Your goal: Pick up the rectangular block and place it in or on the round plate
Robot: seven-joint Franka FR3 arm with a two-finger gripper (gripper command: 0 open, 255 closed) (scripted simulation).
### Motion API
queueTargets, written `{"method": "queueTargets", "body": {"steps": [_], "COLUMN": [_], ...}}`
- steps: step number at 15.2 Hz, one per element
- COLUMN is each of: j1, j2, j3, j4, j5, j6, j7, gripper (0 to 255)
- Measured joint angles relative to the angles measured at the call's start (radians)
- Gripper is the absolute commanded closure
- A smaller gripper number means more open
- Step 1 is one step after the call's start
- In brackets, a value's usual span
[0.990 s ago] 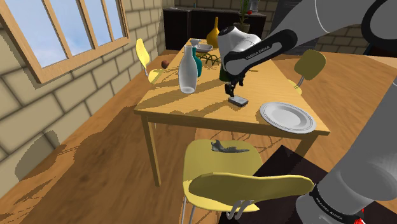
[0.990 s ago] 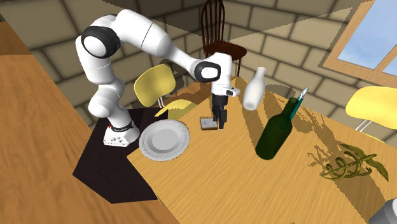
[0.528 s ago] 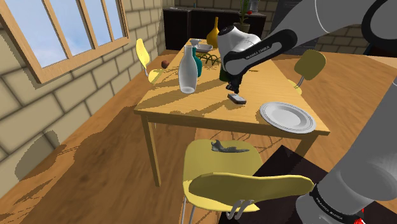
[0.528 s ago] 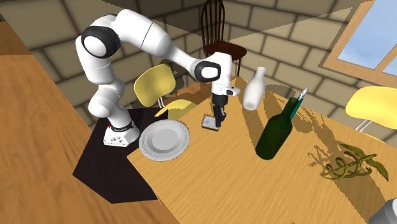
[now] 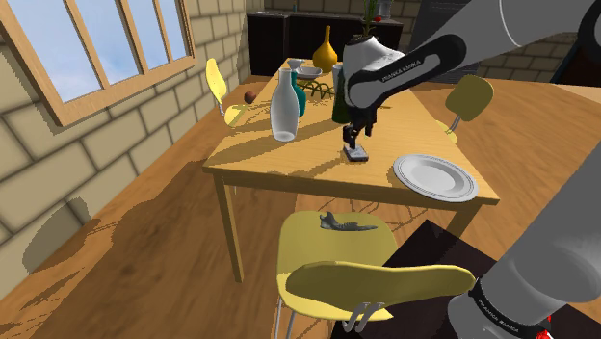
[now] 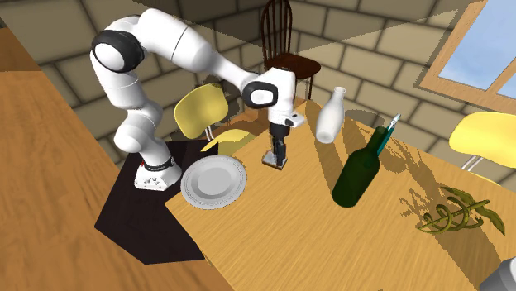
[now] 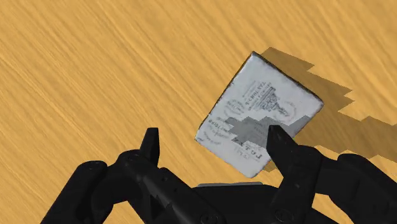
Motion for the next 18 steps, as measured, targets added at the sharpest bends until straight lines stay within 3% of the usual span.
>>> {"method": "queueTargets", "body": {"steps": [3,5,12,18], "j1": [-0.017,-0.018,-0.017,-0.017], "j2": [-0.138,-0.172,-0.128,-0.124], "j3": [-0.021,-0.034,-0.04,-0.04], "j4": [-0.155,-0.2,-0.25,-0.252], "j5": [0.232,0.321,0.357,0.357], "j6": [0.082,0.116,0.216,0.224], "j7": [0.023,0.025,0.023,0.023], "gripper": [0,0,0,0]}}
